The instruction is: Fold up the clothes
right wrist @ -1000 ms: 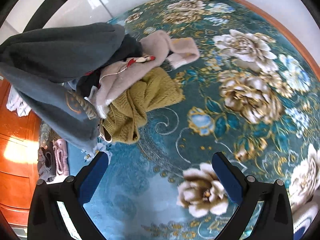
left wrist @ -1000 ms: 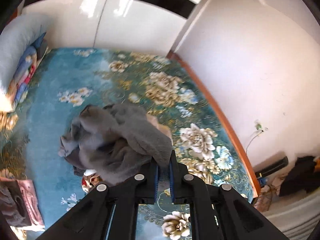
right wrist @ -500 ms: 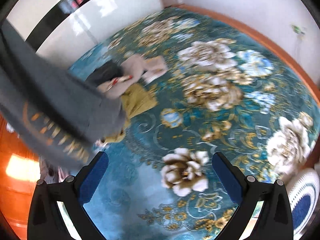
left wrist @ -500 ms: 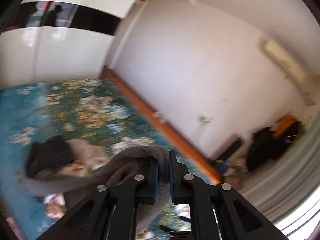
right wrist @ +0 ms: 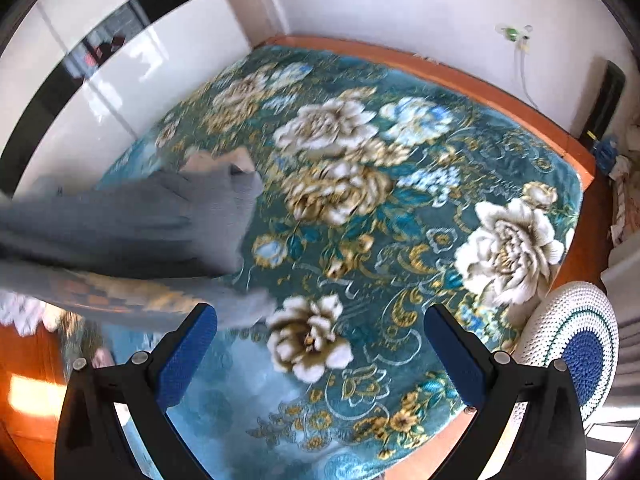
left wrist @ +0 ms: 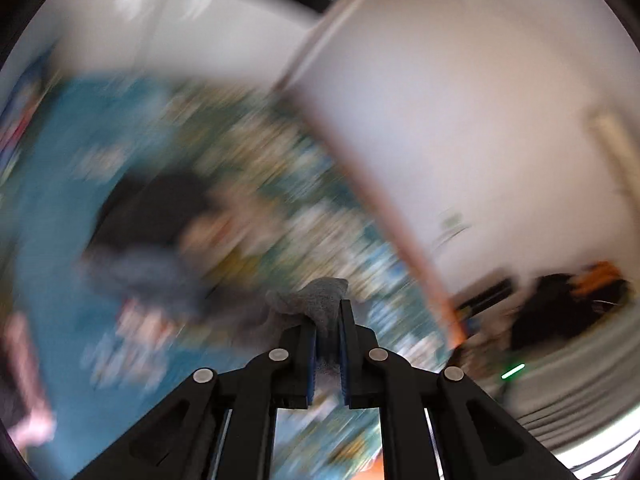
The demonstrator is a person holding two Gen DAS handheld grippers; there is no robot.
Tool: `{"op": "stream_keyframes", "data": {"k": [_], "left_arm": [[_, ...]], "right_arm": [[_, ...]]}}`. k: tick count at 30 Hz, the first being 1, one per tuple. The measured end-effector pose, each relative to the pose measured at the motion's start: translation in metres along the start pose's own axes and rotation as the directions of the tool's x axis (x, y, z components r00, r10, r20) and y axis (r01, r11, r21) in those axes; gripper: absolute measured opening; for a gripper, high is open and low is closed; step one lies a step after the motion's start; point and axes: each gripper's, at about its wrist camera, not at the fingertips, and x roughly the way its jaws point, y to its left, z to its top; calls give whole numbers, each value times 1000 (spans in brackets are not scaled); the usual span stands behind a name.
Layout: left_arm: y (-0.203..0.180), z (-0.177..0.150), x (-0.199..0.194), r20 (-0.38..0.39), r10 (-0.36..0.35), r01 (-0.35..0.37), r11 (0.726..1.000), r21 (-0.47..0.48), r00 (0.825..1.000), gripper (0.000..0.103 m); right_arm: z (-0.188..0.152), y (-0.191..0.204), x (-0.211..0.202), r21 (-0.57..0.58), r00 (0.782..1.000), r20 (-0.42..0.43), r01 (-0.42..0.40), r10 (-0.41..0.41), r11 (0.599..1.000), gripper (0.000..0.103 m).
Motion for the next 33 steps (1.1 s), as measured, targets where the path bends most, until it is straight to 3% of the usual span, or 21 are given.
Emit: {"op": "stream_keyframes", "data": {"k": [1,3,5,12,16,22,29,33], "left_arm": [[30,-18,13,-60,61,-64,996,-53,996,10],[84,-54,34,-162,170,-194,971,-141,972,10],[126,-79,42,-224,219,-270,935,-231,950,10],[164,-95,42,-245,249,-321,890,-324,937,10],[185,-104,42,-259,264,-349,859,-375,929,10],[211,-116,44,-289,284,-390,809,-440,914,14],[215,-124,45,-360,344,-485,744,-459,867,14],[216,-119,43,-372,378,-526,693,-494,848,14]], "right_arm": [[-3,7,4,-20,1000,-20,-4,3,1000,103],[-11,23,15,-70,998,-67,-11,7,998,103],[-19,41,26,-118,994,-109,-21,8,993,103],[-35,93,61,-235,973,-224,-104,50,967,103],[-39,112,80,-239,958,-265,-173,107,955,103],[-43,120,130,-132,910,-367,-254,191,958,103],[-35,119,196,63,837,-439,-334,327,940,103],[-16,118,241,124,811,-455,-351,368,928,103]]}}
